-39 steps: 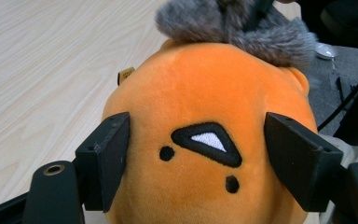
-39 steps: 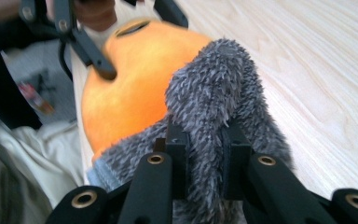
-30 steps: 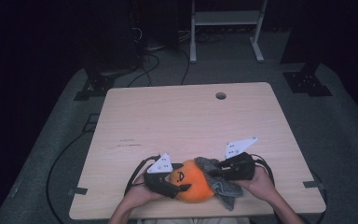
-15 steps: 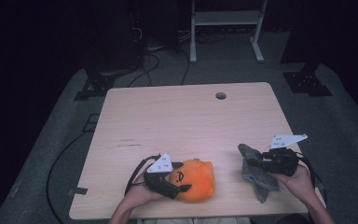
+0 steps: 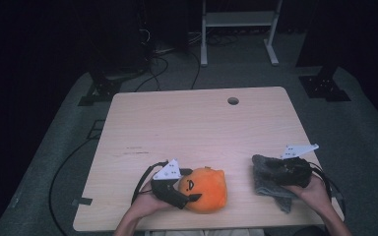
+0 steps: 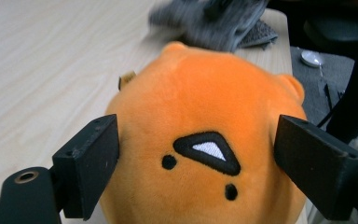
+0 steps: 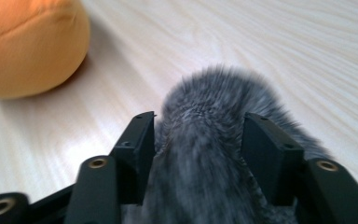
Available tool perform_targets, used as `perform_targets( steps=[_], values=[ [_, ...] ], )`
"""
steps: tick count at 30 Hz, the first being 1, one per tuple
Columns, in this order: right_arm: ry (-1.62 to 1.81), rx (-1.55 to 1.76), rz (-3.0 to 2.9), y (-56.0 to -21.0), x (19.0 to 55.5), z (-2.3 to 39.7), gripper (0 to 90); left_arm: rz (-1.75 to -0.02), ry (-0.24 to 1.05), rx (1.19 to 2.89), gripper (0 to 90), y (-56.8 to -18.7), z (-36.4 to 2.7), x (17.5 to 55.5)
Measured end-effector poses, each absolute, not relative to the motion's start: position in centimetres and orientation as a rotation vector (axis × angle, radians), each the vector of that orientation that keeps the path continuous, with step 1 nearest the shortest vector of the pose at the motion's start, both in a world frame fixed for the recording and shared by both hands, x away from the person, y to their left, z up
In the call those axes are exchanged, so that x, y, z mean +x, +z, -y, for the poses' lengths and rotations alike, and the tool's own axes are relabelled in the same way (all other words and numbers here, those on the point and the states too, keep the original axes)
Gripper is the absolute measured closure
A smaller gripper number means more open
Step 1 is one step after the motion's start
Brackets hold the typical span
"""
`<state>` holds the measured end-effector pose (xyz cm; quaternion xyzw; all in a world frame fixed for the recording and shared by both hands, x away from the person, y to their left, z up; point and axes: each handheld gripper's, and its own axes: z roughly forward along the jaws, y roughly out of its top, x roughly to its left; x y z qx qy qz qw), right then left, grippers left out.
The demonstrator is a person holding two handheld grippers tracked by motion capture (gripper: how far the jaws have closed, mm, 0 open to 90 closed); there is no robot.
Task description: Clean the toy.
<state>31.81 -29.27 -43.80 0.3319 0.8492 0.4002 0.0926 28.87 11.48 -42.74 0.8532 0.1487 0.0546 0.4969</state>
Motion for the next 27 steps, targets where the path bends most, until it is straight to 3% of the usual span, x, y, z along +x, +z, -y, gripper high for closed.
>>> perform_targets(
  steps=[13, 19, 21, 22, 24, 27],
  values=[
    [1.308, 0.963, -2.438, -42.8, 31.7, 29.5, 42.3, -0.367, 0.13, 2.007, 9.1, -41.5, -10.9, 29.4],
    [1.345, 0.924, -2.443, -42.3, 31.4, 28.8, 42.2, -0.387, 0.118, 2.097, 5.8, -42.4, -9.0, 30.2],
    [1.353, 0.918, -2.445, -42.1, 31.3, 28.6, 41.9, -0.437, 0.049, 2.121, 6.1, -43.5, -8.4, 30.6],
    [1.361, 0.909, -2.439, -41.9, 31.2, 28.4, 41.7, -0.433, 0.092, 2.11, 17.7, -43.6, -8.4, 30.3],
    [1.371, 0.899, -2.431, -41.8, 31.1, 28.4, 41.7, -0.382, 0.146, 2.125, 30.6, -43.1, -8.4, 29.8],
    [1.384, 0.895, -2.422, -41.5, 31.0, 28.3, 41.7, -0.365, 0.168, 2.098, 41.4, -42.4, -8.5, 29.7]
  ],
)
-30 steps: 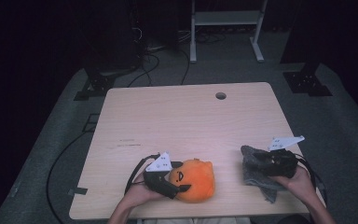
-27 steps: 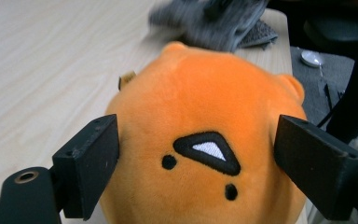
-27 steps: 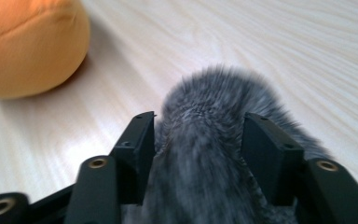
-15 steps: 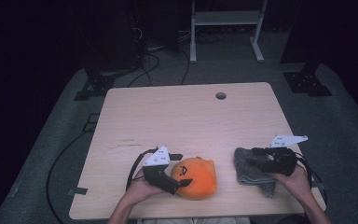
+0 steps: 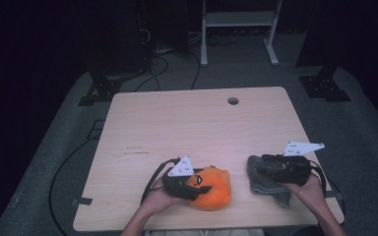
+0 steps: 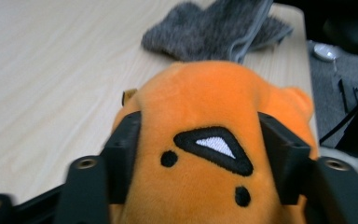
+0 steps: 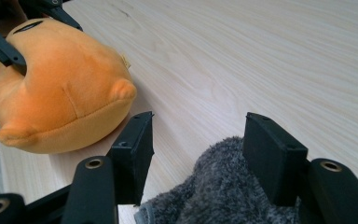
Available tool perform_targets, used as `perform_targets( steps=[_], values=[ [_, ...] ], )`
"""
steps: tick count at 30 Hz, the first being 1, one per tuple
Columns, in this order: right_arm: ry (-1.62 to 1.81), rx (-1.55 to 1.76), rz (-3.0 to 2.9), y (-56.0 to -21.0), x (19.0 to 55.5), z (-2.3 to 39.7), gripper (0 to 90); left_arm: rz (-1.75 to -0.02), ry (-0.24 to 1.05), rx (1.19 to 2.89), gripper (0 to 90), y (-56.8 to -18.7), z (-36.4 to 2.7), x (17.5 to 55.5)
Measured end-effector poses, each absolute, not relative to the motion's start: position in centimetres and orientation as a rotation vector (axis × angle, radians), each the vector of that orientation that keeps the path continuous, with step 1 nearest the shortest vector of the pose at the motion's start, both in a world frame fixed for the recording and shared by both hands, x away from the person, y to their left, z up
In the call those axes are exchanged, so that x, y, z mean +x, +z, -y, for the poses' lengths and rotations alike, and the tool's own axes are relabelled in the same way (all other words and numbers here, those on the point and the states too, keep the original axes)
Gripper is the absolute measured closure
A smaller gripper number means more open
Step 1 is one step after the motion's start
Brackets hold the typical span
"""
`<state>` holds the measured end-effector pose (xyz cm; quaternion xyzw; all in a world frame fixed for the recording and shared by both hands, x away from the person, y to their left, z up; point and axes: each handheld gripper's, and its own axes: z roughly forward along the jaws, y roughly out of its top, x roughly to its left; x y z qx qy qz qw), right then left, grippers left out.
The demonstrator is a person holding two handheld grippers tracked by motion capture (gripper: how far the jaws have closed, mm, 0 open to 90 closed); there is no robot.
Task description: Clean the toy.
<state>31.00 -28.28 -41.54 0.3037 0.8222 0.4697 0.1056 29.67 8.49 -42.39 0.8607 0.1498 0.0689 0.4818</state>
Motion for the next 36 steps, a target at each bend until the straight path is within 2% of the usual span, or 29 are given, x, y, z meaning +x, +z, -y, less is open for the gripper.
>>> perform_targets(
  steps=[6, 7, 11, 21, 22, 23, 24, 27, 36],
  values=[
    [1.405, 0.898, -2.402, -41.4, 31.0, 28.2, 41.5, -0.427, 0.278, 2.057, 41.4, -41.3, -8.4, 31.2],
    [1.403, 0.896, -2.395, -41.4, 31.0, 28.2, 41.3, -0.456, 0.327, 2.044, 41.1, -40.9, -8.4, 31.9],
    [1.41, 0.908, -2.388, -41.5, 31.0, 28.5, 40.5, -0.49, 0.376, 2.021, 40.7, -40.5, -8.4, 33.4],
    [1.414, 0.909, -2.395, -41.6, 31.1, 28.3, 39.1, -0.571, 0.421, 1.99, 38.5, -41.1, -8.2, 36.0],
    [1.412, 0.907, -2.397, -41.6, 31.1, 28.2, 39.1, -0.584, 0.415, 1.998, 36.1, -41.4, -8.1, 36.2],
    [1.413, 0.907, -2.4, -41.7, 31.1, 28.2, 38.9, -0.6, 0.4, 2.01, 26.8, -41.7, -8.0, 36.4],
    [1.413, 0.907, -2.4, -41.7, 31.1, 28.2, 38.9, -0.611, 0.386, 2.026, 26.8, -42.0, -8.0, 36.5],
    [1.414, 0.905, -2.4, -41.7, 31.1, 28.2, 38.5, -0.635, 0.368, 1.975, 14.7, -42.3, -9.4, 35.7],
    [1.405, 0.919, -2.408, -41.9, 31.2, 27.9, 37.4, -0.655, 0.411, 1.954, 10.2, -41.5, -11.8, 34.4]
  ],
)
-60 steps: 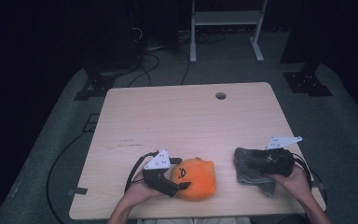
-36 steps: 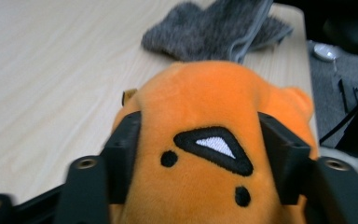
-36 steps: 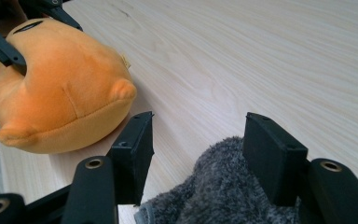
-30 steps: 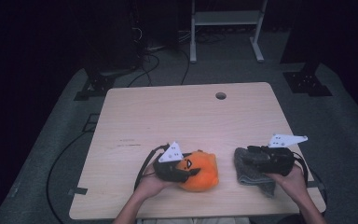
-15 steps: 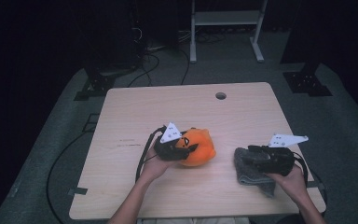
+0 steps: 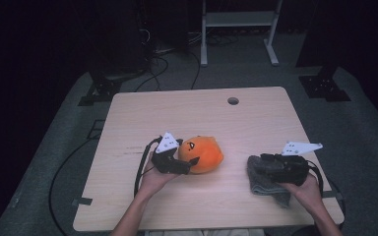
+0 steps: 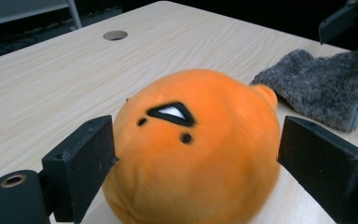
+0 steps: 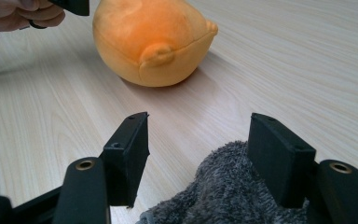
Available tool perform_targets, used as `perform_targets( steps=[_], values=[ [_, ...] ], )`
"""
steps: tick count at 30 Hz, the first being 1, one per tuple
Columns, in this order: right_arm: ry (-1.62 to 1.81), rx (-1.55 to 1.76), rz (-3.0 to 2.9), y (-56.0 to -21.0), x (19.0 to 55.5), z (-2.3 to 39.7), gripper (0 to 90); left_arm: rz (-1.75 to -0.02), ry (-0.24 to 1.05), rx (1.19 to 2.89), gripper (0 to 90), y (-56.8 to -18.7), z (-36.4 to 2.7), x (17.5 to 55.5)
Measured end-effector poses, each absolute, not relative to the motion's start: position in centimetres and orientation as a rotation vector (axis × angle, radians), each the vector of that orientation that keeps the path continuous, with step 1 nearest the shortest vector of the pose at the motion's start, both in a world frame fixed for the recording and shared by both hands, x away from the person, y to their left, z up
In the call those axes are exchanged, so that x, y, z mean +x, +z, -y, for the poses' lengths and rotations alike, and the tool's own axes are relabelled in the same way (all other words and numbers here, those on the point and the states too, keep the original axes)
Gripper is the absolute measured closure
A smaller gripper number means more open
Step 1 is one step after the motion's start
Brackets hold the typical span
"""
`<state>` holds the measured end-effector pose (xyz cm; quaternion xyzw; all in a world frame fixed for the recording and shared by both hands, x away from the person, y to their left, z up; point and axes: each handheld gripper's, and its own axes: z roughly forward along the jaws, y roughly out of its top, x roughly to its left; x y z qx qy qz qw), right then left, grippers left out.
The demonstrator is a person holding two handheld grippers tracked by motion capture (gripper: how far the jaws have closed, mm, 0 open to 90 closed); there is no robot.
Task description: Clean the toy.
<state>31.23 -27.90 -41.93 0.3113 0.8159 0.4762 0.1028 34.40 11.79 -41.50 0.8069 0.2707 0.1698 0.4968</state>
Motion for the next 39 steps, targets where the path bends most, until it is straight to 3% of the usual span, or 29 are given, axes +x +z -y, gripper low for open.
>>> perform_targets(
  steps=[39],
  values=[
    [1.424, 0.976, -2.399, -42.8, 30.8, 28.1, 35.4, -0.799, 0.429, 1.944, 7.7, -42.9, -19.6, 29.2]
  ],
)
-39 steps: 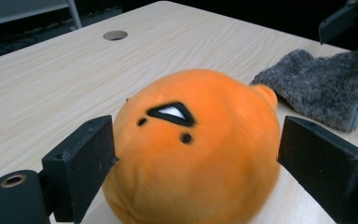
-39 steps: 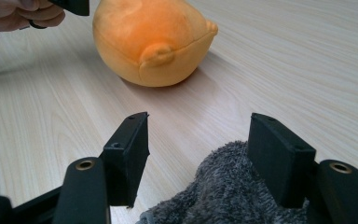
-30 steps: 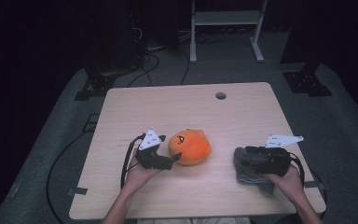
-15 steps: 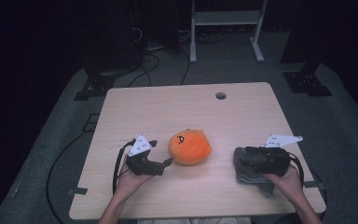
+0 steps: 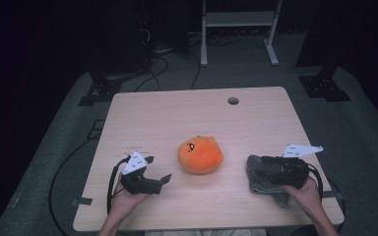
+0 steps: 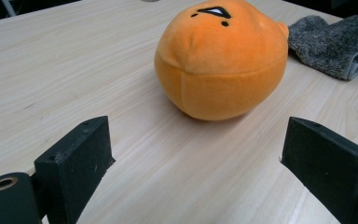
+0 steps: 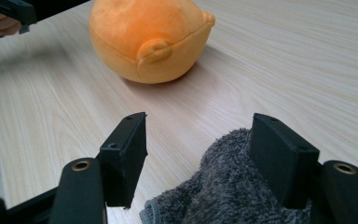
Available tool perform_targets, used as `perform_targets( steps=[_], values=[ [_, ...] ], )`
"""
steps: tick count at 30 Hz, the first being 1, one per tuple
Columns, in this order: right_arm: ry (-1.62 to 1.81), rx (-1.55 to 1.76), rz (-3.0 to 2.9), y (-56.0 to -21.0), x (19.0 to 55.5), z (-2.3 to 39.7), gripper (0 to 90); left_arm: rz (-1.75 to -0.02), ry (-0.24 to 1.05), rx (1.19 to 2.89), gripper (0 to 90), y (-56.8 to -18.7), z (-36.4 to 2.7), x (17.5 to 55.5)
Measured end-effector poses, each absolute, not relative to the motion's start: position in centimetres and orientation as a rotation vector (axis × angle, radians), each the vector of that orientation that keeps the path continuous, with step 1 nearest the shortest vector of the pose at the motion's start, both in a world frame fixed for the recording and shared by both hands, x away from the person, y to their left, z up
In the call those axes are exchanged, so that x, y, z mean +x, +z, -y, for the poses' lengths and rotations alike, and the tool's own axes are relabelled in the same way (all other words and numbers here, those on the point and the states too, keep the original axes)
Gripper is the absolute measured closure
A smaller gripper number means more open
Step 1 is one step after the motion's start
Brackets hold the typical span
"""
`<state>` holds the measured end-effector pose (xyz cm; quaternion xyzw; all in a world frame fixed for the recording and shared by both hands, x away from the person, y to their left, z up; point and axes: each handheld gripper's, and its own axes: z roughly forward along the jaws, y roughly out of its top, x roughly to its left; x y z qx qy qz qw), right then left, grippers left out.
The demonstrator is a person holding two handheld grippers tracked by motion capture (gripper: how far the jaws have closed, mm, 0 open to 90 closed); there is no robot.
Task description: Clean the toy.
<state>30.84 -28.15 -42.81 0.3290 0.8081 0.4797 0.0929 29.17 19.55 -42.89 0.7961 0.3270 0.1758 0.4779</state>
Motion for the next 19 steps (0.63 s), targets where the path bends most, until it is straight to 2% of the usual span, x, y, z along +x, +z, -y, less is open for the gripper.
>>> perform_targets(
  steps=[13, 19],
  values=[
    [1.443, 1.017, -2.39, -43.5, 30.7, 28.7, 35.1, -0.861, 0.466, 1.899, 7.8, -43.8, -21.7, 27.4],
    [1.436, 1.006, -2.377, -43.5, 30.7, 28.6, 34.5, -0.877, 0.441, 1.907, 7.8, -44.4, -22.0, 27.4]
  ],
)
